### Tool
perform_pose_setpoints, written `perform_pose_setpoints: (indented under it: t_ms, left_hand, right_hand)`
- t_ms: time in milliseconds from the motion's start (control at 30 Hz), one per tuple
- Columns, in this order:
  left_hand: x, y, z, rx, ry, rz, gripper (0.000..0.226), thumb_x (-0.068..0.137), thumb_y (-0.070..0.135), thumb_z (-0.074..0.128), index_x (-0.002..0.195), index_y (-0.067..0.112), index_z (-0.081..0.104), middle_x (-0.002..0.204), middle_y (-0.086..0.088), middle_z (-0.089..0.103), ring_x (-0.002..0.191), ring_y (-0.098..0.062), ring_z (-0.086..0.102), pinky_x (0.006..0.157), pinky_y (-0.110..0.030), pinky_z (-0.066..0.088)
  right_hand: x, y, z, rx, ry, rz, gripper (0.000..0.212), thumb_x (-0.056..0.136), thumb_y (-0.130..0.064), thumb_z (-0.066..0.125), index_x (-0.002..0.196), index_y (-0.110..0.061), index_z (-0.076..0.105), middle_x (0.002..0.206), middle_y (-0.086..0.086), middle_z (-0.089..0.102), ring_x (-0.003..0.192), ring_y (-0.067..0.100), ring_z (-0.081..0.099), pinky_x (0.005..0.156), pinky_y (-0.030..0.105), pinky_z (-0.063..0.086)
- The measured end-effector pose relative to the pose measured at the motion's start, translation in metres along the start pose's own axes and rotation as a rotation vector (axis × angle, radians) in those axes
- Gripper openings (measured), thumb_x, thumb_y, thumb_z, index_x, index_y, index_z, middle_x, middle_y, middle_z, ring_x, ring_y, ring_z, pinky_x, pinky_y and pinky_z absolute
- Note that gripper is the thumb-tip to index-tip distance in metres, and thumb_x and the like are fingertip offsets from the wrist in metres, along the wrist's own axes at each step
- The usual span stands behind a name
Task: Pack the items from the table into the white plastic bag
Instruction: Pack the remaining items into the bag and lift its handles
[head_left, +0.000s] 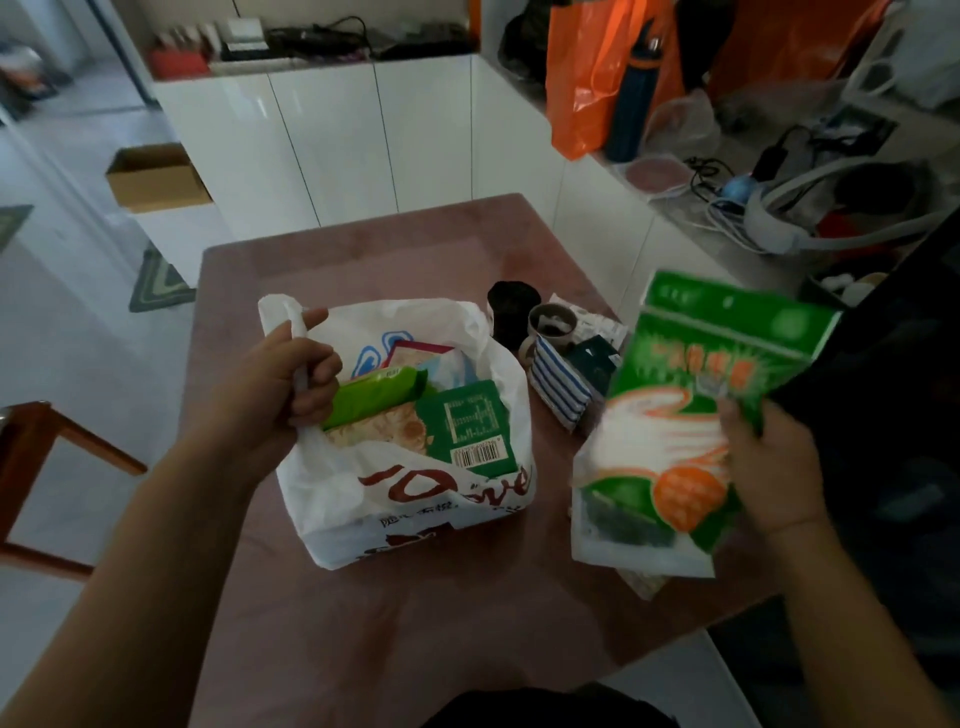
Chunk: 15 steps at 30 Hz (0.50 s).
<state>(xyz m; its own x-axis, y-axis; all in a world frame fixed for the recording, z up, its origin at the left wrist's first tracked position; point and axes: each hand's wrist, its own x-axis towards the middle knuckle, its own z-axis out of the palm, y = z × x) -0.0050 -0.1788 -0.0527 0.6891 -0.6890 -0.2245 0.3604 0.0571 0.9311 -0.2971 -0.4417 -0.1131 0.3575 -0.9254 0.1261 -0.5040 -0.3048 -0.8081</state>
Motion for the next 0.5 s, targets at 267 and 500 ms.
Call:
perform_pose_setpoints:
  t_ms: [267, 500]
  left_hand:
    - [-0.013, 0.024, -0.006, -0.031, 0.019, 0.077, 0.024, 0.087, 0.002, 0.034, 0.100, 0.020, 0.044, 0.052, 0.002, 0.040, 0.033, -0.004, 0.026, 0.031, -0.015, 0.019]
    - [-0.013, 0.025, -0.014, 0.066, 0.025, 0.044, 0.052, 0.085, 0.003, 0.040, 0.132, 0.025, 0.035, 0.055, 0.000, 0.042, 0.037, -0.007, 0.025, 0.036, -0.019, 0.017]
  right_hand:
    - [-0.019, -0.155, 0.119, 0.235, -0.293, -0.710, 0.031, 0.091, -0.026, 0.048, 0.111, -0.010, 0.065, 0.105, 0.010, 0.069, 0.097, 0.020, 0.063, 0.091, 0.036, 0.052]
    - [-0.062, -0.151, 0.231, -0.706, -0.854, -0.956, 0.050, 0.094, -0.040, 0.042, 0.142, -0.028, 0.037, 0.156, 0.003, 0.025, 0.145, 0.027, 0.015, 0.119, 0.049, -0.001]
